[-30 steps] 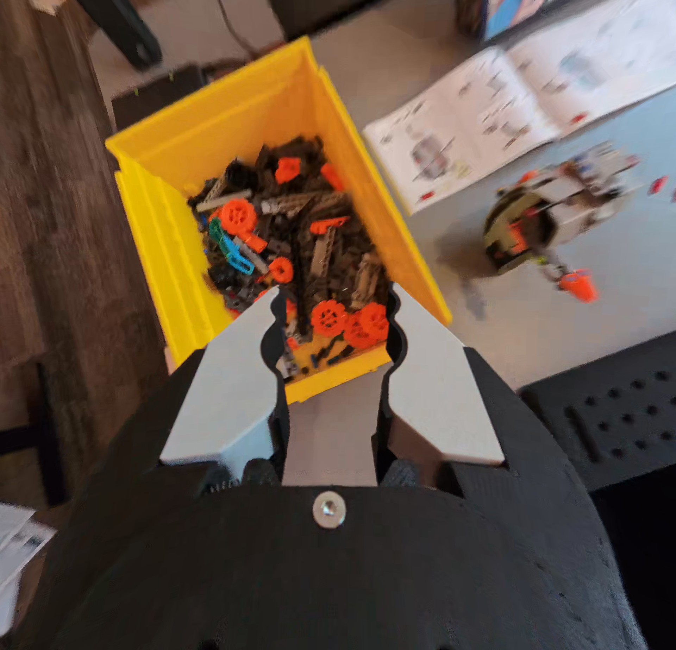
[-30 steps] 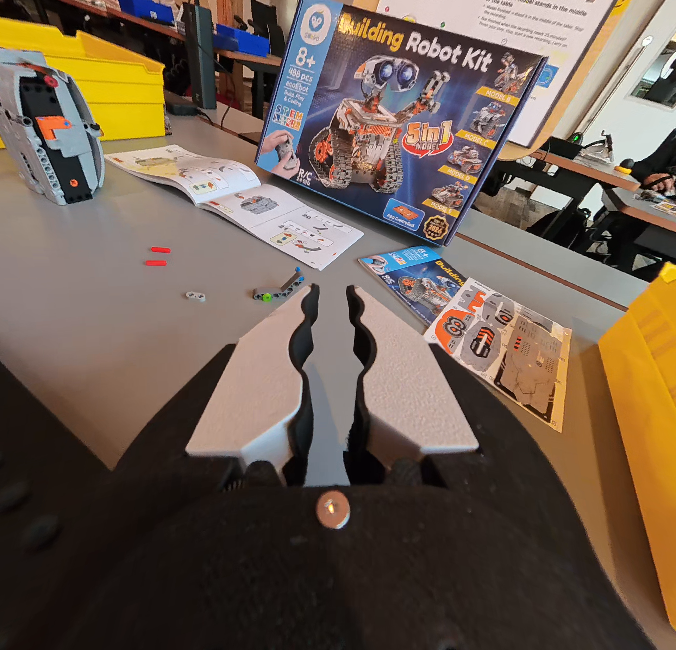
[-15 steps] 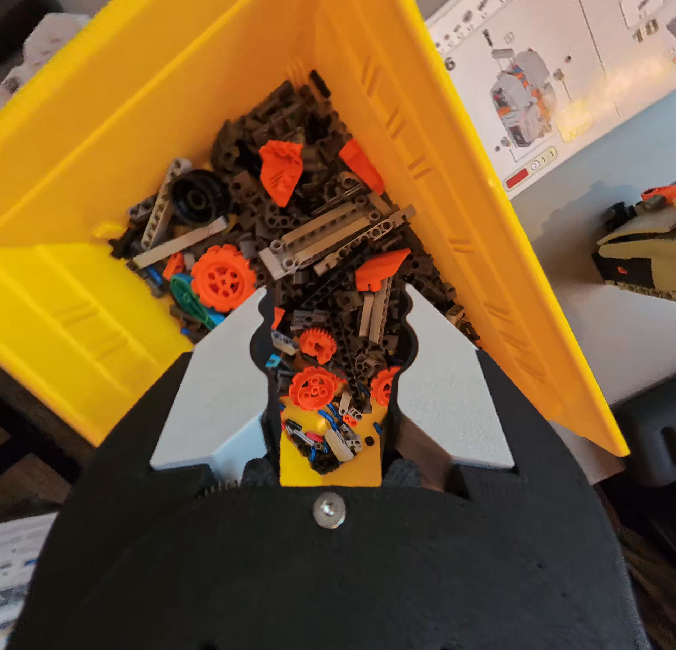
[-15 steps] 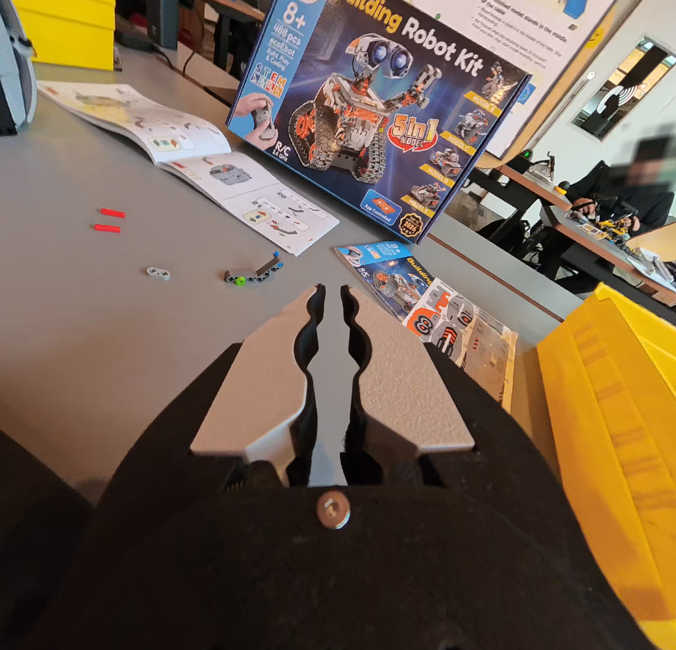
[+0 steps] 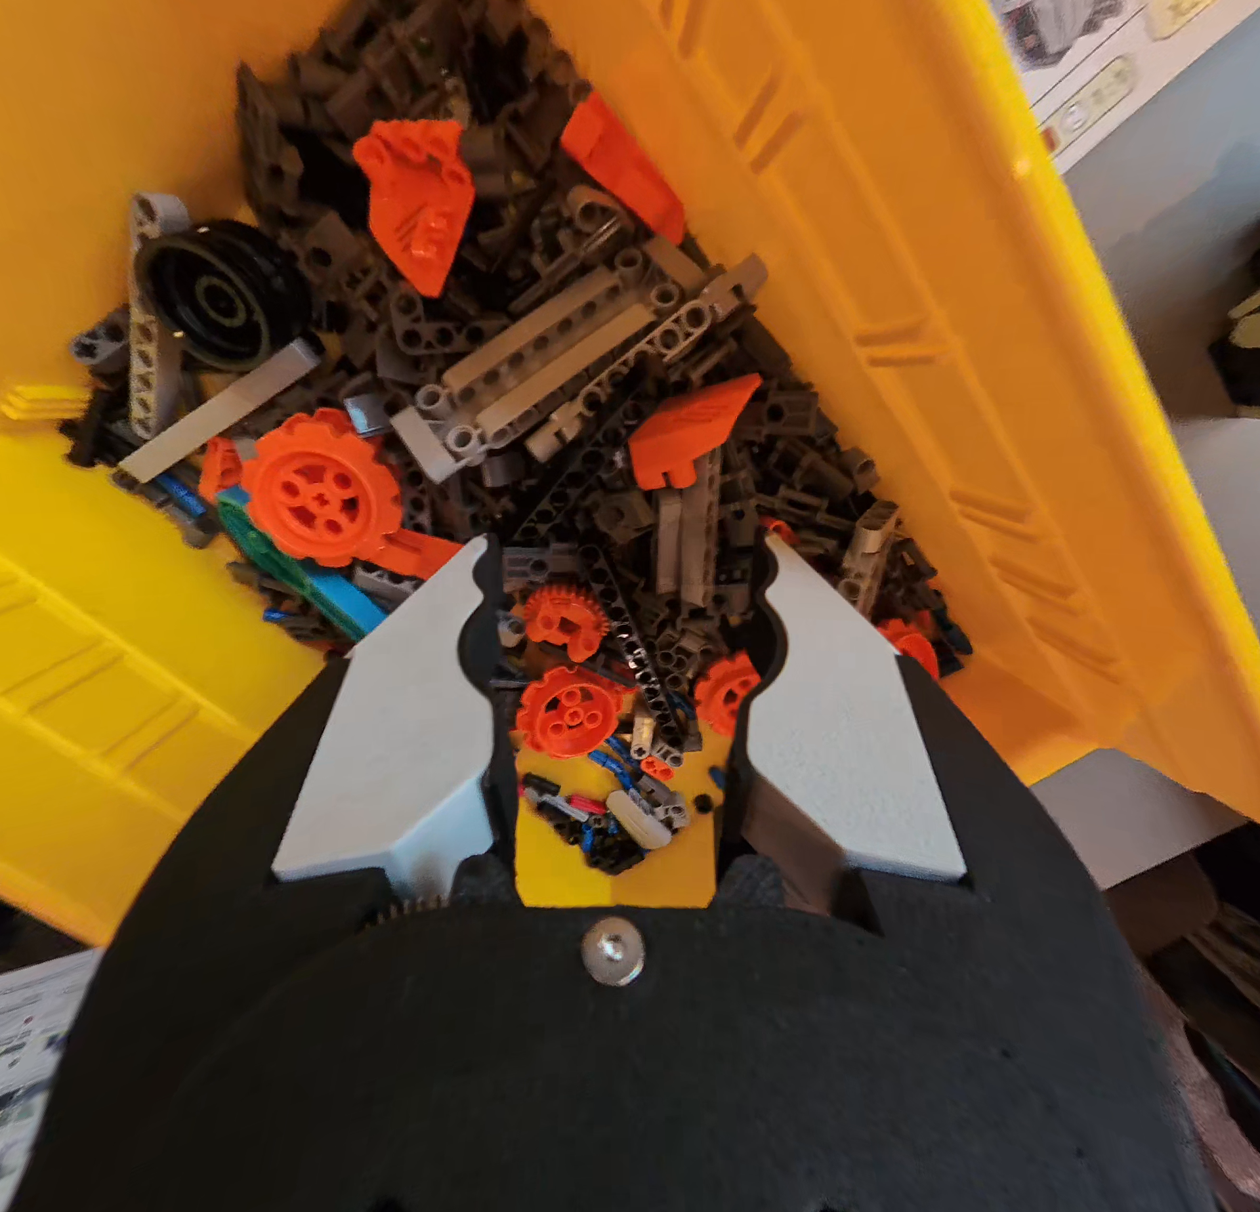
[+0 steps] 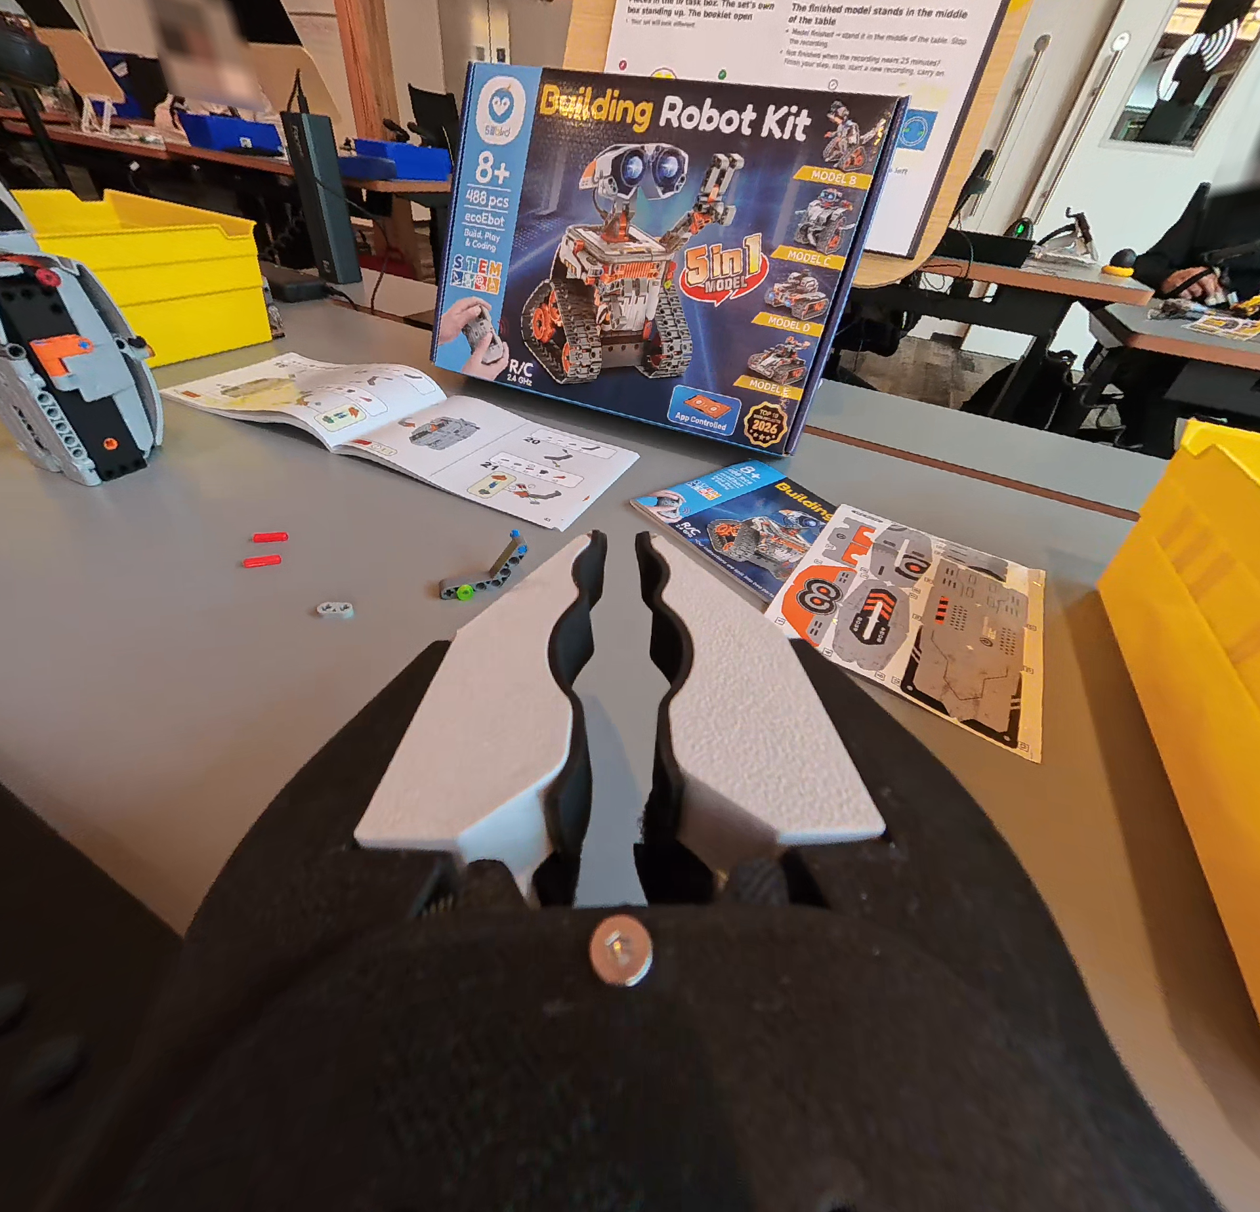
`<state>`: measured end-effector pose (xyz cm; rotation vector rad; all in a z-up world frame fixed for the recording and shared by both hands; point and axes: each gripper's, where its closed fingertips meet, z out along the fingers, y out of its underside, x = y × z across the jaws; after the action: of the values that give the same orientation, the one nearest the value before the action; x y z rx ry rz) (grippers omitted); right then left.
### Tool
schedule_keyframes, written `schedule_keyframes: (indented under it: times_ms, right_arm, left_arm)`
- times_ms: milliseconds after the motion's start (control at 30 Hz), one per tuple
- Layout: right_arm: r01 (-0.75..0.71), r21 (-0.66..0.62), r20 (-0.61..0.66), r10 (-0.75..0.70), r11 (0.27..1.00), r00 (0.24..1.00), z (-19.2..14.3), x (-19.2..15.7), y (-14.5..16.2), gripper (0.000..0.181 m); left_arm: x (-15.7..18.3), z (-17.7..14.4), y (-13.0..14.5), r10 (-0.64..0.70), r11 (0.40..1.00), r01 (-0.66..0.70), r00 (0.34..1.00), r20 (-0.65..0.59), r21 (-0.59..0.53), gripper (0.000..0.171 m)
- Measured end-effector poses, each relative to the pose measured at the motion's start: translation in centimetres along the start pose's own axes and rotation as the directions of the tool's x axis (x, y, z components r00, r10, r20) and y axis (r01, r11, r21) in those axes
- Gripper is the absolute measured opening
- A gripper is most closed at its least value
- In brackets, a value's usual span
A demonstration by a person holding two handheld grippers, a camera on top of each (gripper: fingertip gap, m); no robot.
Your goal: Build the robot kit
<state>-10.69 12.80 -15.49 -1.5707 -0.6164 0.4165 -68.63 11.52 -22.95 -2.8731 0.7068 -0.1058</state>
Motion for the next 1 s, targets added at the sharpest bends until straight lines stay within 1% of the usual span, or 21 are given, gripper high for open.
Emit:
schedule_keyframes:
  times_ms: [67, 167, 267, 300, 367, 400, 533, 633, 667, 700, 733, 767, 800, 867, 933, 1000]
  right_arm:
    - [0.003, 0.002, 0.002, -0.003, 1.0, 1.0, 0.0, -0.1, 0.0, 0.009]
    - [0.01, -0.004, 0.007, -0.01, 1.0, 1.0, 0.0, -0.2, 0.0, 0.009]
    - [0.007, -0.003, 0.01, -0.007, 1.0, 1.0, 0.0, -0.2, 0.0, 0.009]
    - [0.003, -0.001, 0.012, -0.003, 1.0, 1.0, 0.0, -0.2, 0.0, 0.009]
    - [-0.01, 0.0, 0.017, 0.01, 1.0, 1.0, 0.0, -0.2, 0.0, 0.009]
    - [-0.016, 0.001, 0.018, 0.016, 1.0, 1.0, 0.0, -0.2, 0.0, 0.009]
    - [-0.02, -0.001, 0.016, 0.02, 1.0, 1.0, 0.0, -0.1, 0.1, 0.009]
    - [-0.01, -0.011, 0.018, 0.011, 1.0, 1.0, 0.1, -0.2, 0.2, 0.009]
    - [-0.007, -0.013, 0.018, 0.007, 1.0, 1.0, 0.2, -0.2, 0.3, 0.009]
    - [-0.004, -0.015, 0.018, 0.005, 1.0, 1.0, 0.2, -0.3, 0.3, 0.009]
    - [-0.004, -0.018, 0.019, 0.004, 1.0, 1.0, 0.2, -0.3, 0.4, 0.009]
    - [-0.004, -0.02, 0.02, 0.004, 1.0, 1.0, 0.2, -0.3, 0.4, 0.009]
    - [-0.004, -0.021, 0.02, 0.005, 1.0, 1.0, 0.2, -0.3, 0.4, 0.009]
    - [-0.006, -0.023, 0.021, 0.006, 1.0, 1.0, 0.3, -0.3, 0.5, 0.009]
    - [-0.007, -0.026, 0.023, 0.007, 1.0, 1.0, 0.3, -0.3, 0.5, 0.009]
    - [-0.004, -0.028, 0.019, 0.004, 1.0, 1.0, 0.3, -0.3, 0.5, 0.009]
  left_arm:
    - [0.0, 0.4, 0.0, -0.008, 1.0, 0.008, 1.0, 0.025, -0.001, 0.076]
    - [-0.5, 1.3, 0.4, 0.022, 0.999, -0.019, 0.994, 0.107, -0.031, 0.08]
    - [-1.0, 0.6, 0.5, 0.031, 0.999, -0.026, 0.987, 0.16, -0.033, 0.056]
    - [-1.2, 0.2, 0.7, 0.029, 0.999, -0.022, 0.986, 0.167, -0.042, 0.043]
    - [-1.7, -1.1, 1.0, 0.002, 1.0, 0.002, 0.984, 0.177, -0.028, 0.01]
    - [-1.8, -1.7, 1.1, -0.014, 1.0, 0.017, 0.985, 0.174, -0.016, 0.006]
    - [-2.8, -4.0, 1.9, -0.07, 0.997, 0.071, 0.977, 0.2, 0.005, 0.006]
    - [-3.0, -4.7, 2.7, -0.129, 0.992, 0.129, 0.973, 0.191, 0.012, 0.006]
    - [-2.9, -4.7, 3.0, -0.151, 0.988, 0.151, 0.972, 0.18, 0.014, 0.009]
    - [-2.9, -4.7, 3.4, -0.181, 0.983, 0.182, 0.969, 0.167, 0.009, 0.024]
    - [-2.7, -4.6, 3.8, -0.211, 0.977, 0.214, 0.966, 0.148, -0.003, 0.045]
    - [-2.4, -4.5, 3.9, -0.226, 0.974, 0.228, 0.966, 0.127, -0.004, 0.056]
    - [-2.1, -4.4, 3.8, -0.226, 0.974, 0.225, 0.968, 0.111, 0.015, 0.054]
    - [-0.9, -4.0, 3.0, -0.198, 0.979, 0.195, 0.979, 0.055, 0.054, 0.041]
    - [0.4, -3.1, 2.3, -0.158, 0.985, 0.156, 0.987, 0.02, 0.067, 0.039]
    - [0.5, -1.9, 1.5, -0.123, 0.991, 0.12, 0.991, 0.05, 0.064, 0.039]
